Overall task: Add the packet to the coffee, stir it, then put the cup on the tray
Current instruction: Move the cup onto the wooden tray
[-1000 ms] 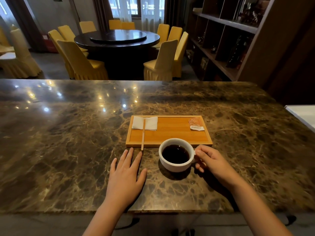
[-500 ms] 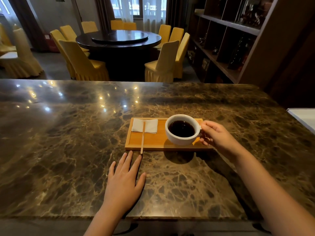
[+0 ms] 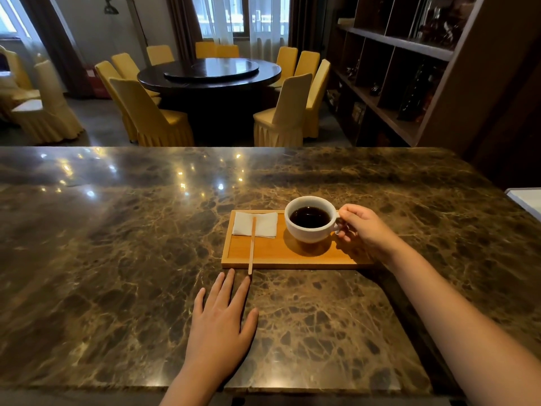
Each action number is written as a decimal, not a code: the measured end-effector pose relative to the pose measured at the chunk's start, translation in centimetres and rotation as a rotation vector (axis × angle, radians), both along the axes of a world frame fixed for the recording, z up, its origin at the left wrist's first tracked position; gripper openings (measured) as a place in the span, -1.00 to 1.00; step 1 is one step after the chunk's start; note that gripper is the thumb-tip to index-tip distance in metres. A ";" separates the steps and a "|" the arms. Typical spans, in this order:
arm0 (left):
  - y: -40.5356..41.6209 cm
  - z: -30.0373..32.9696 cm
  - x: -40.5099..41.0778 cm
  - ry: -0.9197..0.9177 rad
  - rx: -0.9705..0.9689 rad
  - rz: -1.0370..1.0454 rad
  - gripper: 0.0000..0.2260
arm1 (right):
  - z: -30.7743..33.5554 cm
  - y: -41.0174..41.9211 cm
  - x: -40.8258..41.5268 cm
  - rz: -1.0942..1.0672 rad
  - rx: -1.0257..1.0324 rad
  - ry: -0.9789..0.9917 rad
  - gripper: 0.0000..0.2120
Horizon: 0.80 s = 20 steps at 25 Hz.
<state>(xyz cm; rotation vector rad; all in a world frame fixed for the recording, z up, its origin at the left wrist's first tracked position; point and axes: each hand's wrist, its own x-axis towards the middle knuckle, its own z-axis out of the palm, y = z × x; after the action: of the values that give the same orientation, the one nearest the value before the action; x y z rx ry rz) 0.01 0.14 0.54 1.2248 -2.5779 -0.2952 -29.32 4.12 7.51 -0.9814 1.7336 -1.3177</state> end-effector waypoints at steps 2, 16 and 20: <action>-0.1 0.0 -0.1 -0.006 0.001 0.004 -0.39 | -0.3 0.0 -0.2 0.008 0.018 -0.030 -0.73; 0.0 0.3 -0.1 -0.033 0.017 0.006 -0.38 | -0.5 -1.1 1.1 -0.156 0.093 0.237 -0.74; -0.1 0.3 -0.1 -0.026 0.032 -0.006 -0.39 | -0.5 -1.3 1.3 -0.178 0.108 0.191 -0.77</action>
<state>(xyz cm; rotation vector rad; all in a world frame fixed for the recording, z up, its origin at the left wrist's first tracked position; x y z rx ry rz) -0.11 0.04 0.86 1.2402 -2.6087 -0.3256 -28.01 2.83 6.96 -0.9341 2.0562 -1.2583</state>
